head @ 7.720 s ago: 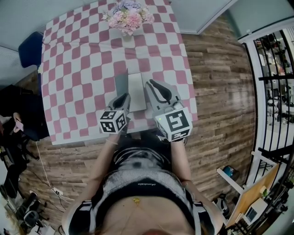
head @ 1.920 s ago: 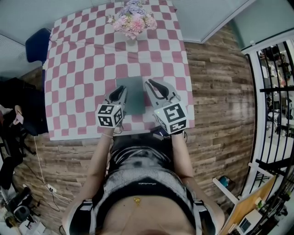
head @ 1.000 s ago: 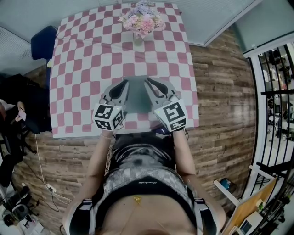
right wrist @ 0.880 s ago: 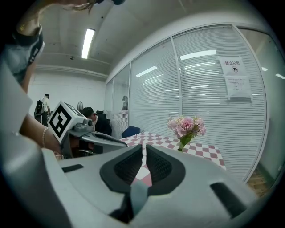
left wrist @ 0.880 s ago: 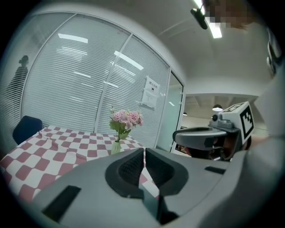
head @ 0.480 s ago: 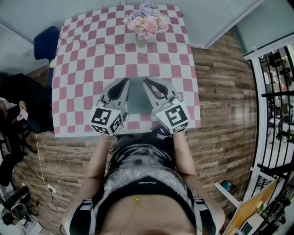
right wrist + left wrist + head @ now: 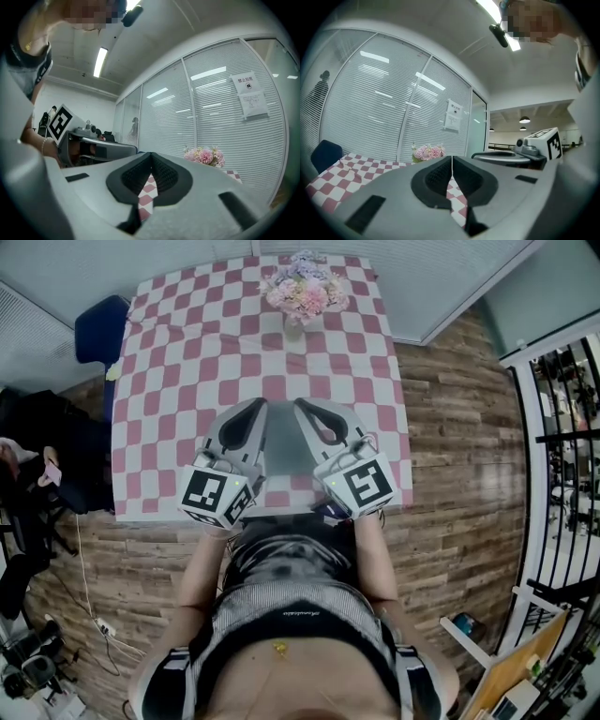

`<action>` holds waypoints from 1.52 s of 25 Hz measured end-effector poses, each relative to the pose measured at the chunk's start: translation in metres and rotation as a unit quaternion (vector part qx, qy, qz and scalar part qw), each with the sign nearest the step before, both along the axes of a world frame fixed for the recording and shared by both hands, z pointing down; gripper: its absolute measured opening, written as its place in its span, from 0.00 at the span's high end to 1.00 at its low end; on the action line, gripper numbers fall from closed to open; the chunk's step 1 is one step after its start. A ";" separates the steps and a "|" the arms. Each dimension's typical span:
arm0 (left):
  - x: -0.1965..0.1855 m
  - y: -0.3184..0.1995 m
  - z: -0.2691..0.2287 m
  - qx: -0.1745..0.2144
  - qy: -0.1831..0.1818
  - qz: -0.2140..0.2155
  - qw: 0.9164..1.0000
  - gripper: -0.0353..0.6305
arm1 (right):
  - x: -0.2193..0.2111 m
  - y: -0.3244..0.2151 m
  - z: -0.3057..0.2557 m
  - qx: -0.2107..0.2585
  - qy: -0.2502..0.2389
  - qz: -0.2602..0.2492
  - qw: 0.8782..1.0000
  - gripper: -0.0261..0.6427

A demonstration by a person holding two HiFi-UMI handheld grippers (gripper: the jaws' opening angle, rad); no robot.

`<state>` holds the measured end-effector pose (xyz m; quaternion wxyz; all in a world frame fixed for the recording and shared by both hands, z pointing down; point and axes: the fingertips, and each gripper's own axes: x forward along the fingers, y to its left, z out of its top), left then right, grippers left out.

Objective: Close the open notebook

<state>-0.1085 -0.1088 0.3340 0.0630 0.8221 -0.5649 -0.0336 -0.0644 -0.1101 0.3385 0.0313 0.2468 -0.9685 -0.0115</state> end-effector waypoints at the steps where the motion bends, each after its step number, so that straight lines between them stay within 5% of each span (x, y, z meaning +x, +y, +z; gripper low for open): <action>1: 0.000 0.001 -0.004 0.003 -0.001 0.000 1.000 0.93 | -0.001 0.000 -0.002 0.002 0.000 0.000 1.000 0.96; 38: -0.003 0.000 0.006 -0.005 -0.031 0.005 0.999 0.93 | -0.008 0.003 0.004 0.003 0.028 -0.001 1.000 0.96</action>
